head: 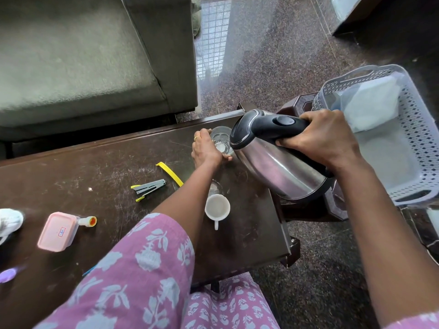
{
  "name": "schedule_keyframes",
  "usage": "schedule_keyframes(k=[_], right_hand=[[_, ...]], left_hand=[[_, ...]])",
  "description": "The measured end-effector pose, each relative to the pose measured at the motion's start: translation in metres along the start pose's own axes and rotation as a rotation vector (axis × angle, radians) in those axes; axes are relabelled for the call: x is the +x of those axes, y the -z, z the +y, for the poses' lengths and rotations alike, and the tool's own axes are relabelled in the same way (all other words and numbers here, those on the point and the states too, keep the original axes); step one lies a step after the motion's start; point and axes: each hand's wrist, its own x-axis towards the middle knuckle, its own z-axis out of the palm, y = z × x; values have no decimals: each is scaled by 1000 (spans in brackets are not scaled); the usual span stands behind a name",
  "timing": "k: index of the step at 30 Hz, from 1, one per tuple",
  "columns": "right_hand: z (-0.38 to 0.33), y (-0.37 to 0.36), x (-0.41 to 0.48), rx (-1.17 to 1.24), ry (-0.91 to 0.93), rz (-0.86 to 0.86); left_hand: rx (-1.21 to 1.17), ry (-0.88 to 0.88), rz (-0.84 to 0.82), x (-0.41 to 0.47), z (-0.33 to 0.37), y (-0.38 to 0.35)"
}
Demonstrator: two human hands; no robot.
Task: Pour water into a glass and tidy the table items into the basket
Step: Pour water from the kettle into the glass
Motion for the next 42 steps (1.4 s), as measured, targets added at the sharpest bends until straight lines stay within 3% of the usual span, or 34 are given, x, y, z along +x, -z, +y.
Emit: schedule_keyframes(k=[18, 31, 42], right_hand=[[1, 5, -2, -21, -4, 9], [7, 3, -7, -37, 25, -10], [10, 6, -6, -50, 49, -9]], left_hand=[[146, 45, 22, -2, 1, -1], [37, -3, 12, -8, -8, -1], [94, 9, 37, -12, -8, -3]])
